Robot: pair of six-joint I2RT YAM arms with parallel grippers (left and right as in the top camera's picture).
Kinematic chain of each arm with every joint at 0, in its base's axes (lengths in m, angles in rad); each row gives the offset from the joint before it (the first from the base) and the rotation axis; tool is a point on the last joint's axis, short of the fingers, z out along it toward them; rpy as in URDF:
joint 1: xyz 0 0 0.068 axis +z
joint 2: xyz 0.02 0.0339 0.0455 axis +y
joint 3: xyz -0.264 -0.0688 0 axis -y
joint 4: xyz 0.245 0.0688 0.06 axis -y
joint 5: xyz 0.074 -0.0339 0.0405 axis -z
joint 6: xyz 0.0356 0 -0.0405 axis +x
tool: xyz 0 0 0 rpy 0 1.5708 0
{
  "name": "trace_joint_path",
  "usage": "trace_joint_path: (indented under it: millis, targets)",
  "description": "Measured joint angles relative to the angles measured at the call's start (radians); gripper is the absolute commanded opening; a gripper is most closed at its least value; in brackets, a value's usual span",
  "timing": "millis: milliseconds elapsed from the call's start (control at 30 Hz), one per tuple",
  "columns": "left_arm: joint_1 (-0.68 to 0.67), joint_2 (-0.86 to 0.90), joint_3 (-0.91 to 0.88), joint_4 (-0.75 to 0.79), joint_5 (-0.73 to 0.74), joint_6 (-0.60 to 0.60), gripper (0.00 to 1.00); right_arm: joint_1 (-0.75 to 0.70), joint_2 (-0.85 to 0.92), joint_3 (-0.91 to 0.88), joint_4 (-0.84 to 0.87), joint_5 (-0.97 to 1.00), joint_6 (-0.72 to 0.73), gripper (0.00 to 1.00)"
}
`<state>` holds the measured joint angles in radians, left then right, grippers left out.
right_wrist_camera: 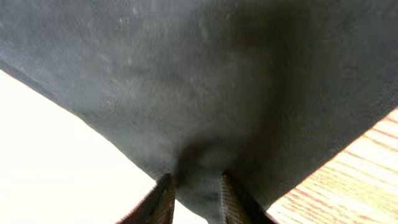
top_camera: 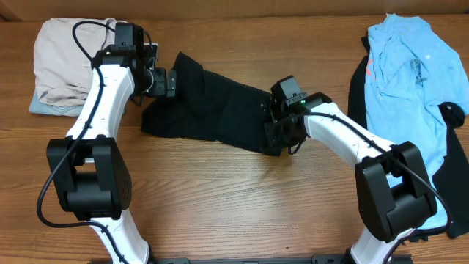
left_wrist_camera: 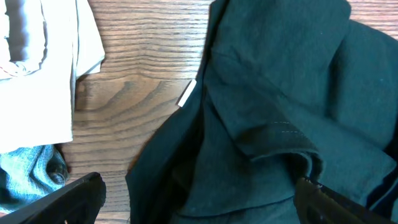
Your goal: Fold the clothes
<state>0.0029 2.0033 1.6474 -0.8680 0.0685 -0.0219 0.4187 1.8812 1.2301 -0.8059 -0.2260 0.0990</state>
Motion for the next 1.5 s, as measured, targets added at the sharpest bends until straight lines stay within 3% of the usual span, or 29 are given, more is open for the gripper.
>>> trace_joint_path:
  millis: [400,700,733,767,867,1000,1200,1500]
  targets:
    - [0.002,0.0,0.011,-0.069,0.003,0.021,1.0,-0.01,0.0,-0.062,0.079,0.138,0.0,0.22]
    - [0.002,0.0,0.05,-0.09,0.019,0.05,1.0,-0.148,0.0,-0.065,0.202,0.223,-0.076,0.22]
    - [0.002,0.0,0.05,-0.092,0.031,0.061,1.0,-0.163,0.0,-0.065,0.211,0.227,-0.086,0.37]
    - [0.002,0.0,0.05,-0.094,0.054,0.078,1.0,-0.186,0.0,-0.065,0.221,0.231,-0.1,0.65]
    - [0.002,0.0,0.051,-0.098,0.128,0.147,1.0,-0.232,0.0,-0.059,0.193,0.212,-0.126,0.97]
    - [0.002,0.0,0.051,-0.105,0.24,0.284,1.0,-0.259,0.0,0.035,0.089,0.125,-0.146,1.0]
    - [0.002,0.018,0.051,-0.147,0.291,0.393,1.0,-0.259,-0.001,0.191,0.012,0.063,-0.153,1.0]
    - [0.002,0.155,0.051,-0.166,0.278,0.449,1.0,-0.259,-0.001,0.203,-0.024,0.046,-0.152,1.0]
